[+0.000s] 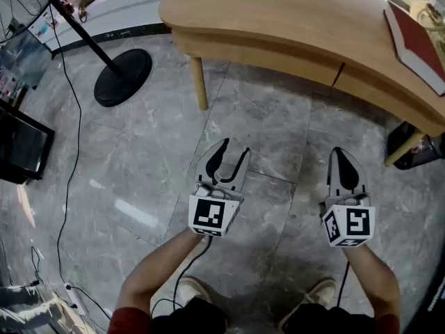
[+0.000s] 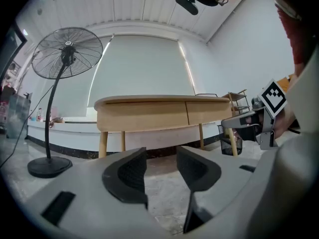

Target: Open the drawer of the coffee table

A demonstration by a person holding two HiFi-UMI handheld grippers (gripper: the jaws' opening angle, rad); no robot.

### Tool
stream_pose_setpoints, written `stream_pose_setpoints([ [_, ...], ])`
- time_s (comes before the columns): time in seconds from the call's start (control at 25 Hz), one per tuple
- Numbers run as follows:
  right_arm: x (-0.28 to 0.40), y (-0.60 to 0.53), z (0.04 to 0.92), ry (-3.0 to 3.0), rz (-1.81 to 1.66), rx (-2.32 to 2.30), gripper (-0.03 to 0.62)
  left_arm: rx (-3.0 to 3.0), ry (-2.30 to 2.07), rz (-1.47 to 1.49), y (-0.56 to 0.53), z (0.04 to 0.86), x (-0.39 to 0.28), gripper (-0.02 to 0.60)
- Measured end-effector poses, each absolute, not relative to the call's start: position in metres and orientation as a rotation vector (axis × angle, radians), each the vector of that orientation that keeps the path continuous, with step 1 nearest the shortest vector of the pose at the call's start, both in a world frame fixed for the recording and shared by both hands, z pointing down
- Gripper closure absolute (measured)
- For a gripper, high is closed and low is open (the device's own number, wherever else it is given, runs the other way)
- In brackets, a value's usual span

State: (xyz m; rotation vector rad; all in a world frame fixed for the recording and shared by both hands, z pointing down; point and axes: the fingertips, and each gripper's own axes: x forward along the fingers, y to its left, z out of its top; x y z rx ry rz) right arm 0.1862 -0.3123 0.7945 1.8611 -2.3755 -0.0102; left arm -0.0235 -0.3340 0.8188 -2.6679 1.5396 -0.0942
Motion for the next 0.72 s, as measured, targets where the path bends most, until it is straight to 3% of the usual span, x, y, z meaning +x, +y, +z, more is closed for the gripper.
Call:
stream_pose_setpoints([
  [0.72,0.175,-0.31,0.792,-2.394,-0.036,1.837,0.599,-2.727,1.534,-0.029,-0.343,0.805,-0.012,0.388],
])
